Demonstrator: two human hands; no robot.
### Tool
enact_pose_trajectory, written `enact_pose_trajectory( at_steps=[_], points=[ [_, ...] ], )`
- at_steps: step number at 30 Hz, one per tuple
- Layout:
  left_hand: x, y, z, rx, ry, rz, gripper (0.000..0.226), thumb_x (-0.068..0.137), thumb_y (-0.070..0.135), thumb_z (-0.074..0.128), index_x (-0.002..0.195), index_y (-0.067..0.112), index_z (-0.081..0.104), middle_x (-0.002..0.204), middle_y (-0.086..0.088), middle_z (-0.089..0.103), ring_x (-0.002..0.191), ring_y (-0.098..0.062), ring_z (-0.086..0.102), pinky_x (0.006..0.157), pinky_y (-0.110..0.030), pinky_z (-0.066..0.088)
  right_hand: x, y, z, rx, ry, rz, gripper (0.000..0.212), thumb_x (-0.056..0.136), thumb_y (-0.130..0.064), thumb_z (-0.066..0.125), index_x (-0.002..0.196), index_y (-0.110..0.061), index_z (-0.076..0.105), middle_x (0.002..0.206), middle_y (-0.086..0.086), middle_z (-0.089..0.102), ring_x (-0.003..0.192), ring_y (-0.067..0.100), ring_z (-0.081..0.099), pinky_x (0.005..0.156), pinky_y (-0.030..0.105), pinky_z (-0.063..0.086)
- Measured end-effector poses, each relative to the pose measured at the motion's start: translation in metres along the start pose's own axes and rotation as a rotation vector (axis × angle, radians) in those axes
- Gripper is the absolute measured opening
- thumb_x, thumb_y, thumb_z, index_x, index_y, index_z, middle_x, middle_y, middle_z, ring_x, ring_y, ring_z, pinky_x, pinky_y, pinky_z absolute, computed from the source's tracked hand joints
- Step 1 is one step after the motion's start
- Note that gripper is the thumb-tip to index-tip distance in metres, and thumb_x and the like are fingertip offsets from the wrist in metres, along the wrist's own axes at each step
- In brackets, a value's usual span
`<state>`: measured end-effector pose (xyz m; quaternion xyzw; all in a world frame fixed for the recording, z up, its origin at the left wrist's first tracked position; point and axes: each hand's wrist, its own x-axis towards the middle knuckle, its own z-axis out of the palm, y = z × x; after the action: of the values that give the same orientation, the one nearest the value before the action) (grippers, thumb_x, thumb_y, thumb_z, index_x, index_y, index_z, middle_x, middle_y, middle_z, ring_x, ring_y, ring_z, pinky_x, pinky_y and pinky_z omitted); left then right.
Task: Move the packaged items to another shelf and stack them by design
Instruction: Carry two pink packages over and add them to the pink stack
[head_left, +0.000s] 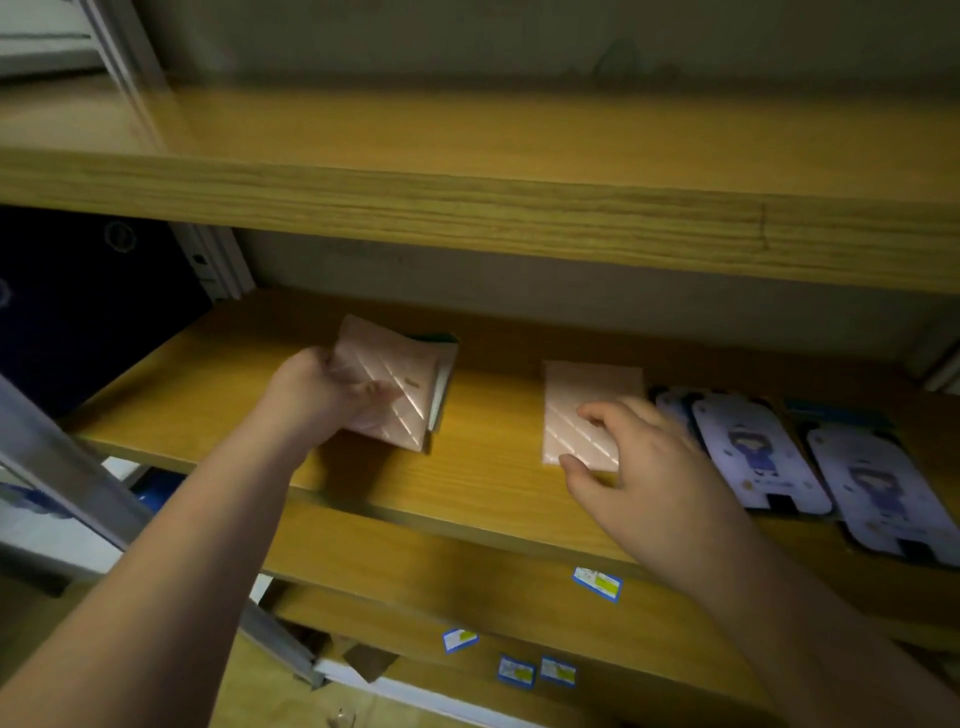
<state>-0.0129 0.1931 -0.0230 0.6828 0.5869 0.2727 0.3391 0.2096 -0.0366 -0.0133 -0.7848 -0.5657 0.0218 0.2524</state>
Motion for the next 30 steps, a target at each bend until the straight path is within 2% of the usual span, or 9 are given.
enact_pose_trajectory(
  at_steps=[1,4,7,10,13,17,20,27,30],
  points=[
    [-0.004,-0.001,0.0,-0.089,-0.001,0.023,0.056,0.074,0.032,0.088,0.117,0.016,0.057,0.103,0.0,0.068,0.094,-0.024,0.067,0.074,-0.037,0.055,0.0,0.001,0.002,-0.006,0.001,0.011,0.048,0.091,-0.046,0.06,0.134,-0.026,0.055,0.129,-0.009,0.057,0.117,0.012,0.051,0.092,0.032,0.045],
    [-0.02,-0.001,0.001,-0.283,-0.029,0.05,0.058,0.083,0.023,0.082,0.13,0.017,0.049,0.102,0.004,0.067,0.085,-0.016,0.069,0.058,-0.027,0.053,0.005,0.009,0.004,-0.098,-0.022,0.056,0.044,0.094,-0.041,0.057,0.134,-0.023,0.055,0.129,-0.003,0.059,0.117,0.018,0.053,0.092,0.035,0.046],
    [-0.039,0.004,0.008,-0.462,-0.106,0.053,0.052,0.085,0.019,0.08,0.128,0.018,0.051,0.102,-0.003,0.074,0.081,-0.014,0.076,0.06,-0.026,0.057,0.013,0.02,0.005,-0.352,-0.043,0.108,0.041,0.096,-0.045,0.05,0.128,-0.021,0.059,0.121,0.003,0.062,0.112,0.022,0.054,0.092,0.038,0.044],
    [-0.057,0.012,0.019,-0.578,-0.202,0.041,0.039,0.084,0.021,0.08,0.115,0.024,0.056,0.101,-0.008,0.076,0.084,-0.021,0.077,0.071,-0.039,0.059,0.017,0.026,0.007,-0.582,-0.055,0.168,0.059,0.094,-0.063,0.037,0.121,-0.017,0.064,0.117,0.008,0.06,0.109,0.028,0.05,0.09,0.043,0.039],
    [-0.073,0.022,0.026,-0.66,-0.238,0.032,0.034,0.085,0.019,0.079,0.111,0.024,0.058,0.104,-0.009,0.075,0.091,-0.026,0.075,0.082,-0.045,0.057,0.022,0.023,0.014,-0.668,-0.123,0.247,0.085,0.09,-0.076,0.02,0.127,-0.013,0.062,0.129,0.012,0.052,0.116,0.031,0.042,0.092,0.045,0.033],
    [-0.084,0.026,0.033,-0.735,-0.246,0.028,0.026,0.087,0.013,0.075,0.105,0.021,0.058,0.09,-0.001,0.077,0.078,-0.017,0.075,0.06,-0.029,0.056,0.026,0.015,0.024,-0.64,-0.162,0.253,0.109,0.079,-0.089,0.012,0.135,-0.006,0.056,0.135,0.014,0.047,0.12,0.033,0.039,0.094,0.045,0.031],
    [-0.085,0.025,0.035,-0.77,-0.238,0.021,0.025,0.088,0.011,0.074,0.106,0.019,0.058,0.082,0.003,0.076,0.071,-0.013,0.074,0.053,-0.024,0.055,0.031,0.007,0.03,-0.592,-0.17,0.286,0.118,0.073,-0.092,0.007,0.138,-0.004,0.051,0.133,0.016,0.049,0.12,0.034,0.042,0.097,0.043,0.032],
    [-0.085,0.022,0.034,-0.803,-0.212,-0.009,0.032,0.087,0.014,0.074,0.116,0.016,0.059,0.092,-0.003,0.078,0.078,-0.018,0.076,0.055,-0.025,0.056,0.066,-0.008,0.044,-0.478,-0.241,0.401,0.109,0.083,-0.081,0.04,0.155,-0.002,0.021,0.15,0.025,0.038,0.133,0.039,0.038,0.106,0.045,0.03],
    [-0.082,0.02,0.034,-0.805,-0.207,-0.013,0.035,0.087,0.015,0.074,0.118,0.016,0.059,0.098,-0.006,0.078,0.081,-0.021,0.077,0.056,-0.026,0.057,0.076,-0.005,0.041,-0.33,-0.262,0.446,0.113,0.074,-0.079,0.059,0.153,-0.006,0.026,0.149,0.024,0.038,0.132,0.04,0.038,0.104,0.044,0.035]
  ],
)
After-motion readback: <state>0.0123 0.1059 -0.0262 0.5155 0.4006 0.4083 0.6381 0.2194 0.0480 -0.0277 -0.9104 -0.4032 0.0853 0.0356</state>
